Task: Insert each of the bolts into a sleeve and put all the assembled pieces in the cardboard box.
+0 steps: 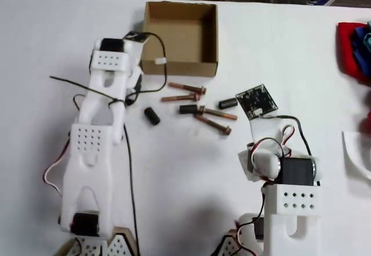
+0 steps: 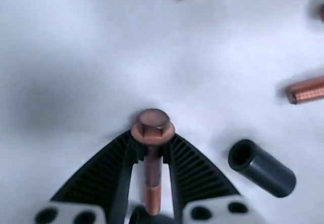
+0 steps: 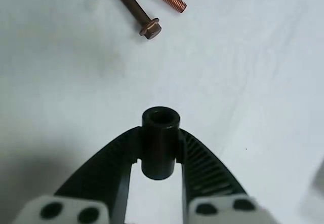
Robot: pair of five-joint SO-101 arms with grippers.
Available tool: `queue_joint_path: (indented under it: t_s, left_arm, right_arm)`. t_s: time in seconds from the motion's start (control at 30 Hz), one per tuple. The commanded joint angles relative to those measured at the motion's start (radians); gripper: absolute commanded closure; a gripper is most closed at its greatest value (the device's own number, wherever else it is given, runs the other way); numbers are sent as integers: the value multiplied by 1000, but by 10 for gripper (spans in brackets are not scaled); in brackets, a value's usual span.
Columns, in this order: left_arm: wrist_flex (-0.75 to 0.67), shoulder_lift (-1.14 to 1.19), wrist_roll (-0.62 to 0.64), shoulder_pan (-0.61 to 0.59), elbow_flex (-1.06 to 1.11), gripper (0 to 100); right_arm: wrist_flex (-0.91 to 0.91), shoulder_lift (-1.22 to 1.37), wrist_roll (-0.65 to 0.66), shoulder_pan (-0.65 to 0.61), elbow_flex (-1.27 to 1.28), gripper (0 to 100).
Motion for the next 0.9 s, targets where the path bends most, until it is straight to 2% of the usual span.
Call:
queue_joint_path:
  t_s: [0.0,0.1,0.17,0.37,0.53,0.67,0.87]
  left_arm:
    - [-63,-66,5,-26,16,861]
    - [-92,-66,5,-23,10,744]
    - [-110,-66,5,-23,13,733]
    - [-124,-32,5,-23,2,828]
    - [-114,28,5,-25,-8,975]
    - [-66,34,5,-23,-33,976]
    - [34,43,5,-25,-182,976]
  right_arm:
    - [-10,-27,6,10,-6,977]
    - [-10,-27,6,10,-6,977]
    - [-10,-27,6,10,-6,977]
    - [-10,-27,6,10,-8,977]
    - [-10,-27,6,10,-8,977]
    - [-33,-27,5,10,-6,977]
    - [-41,-27,-2,5,-5,977]
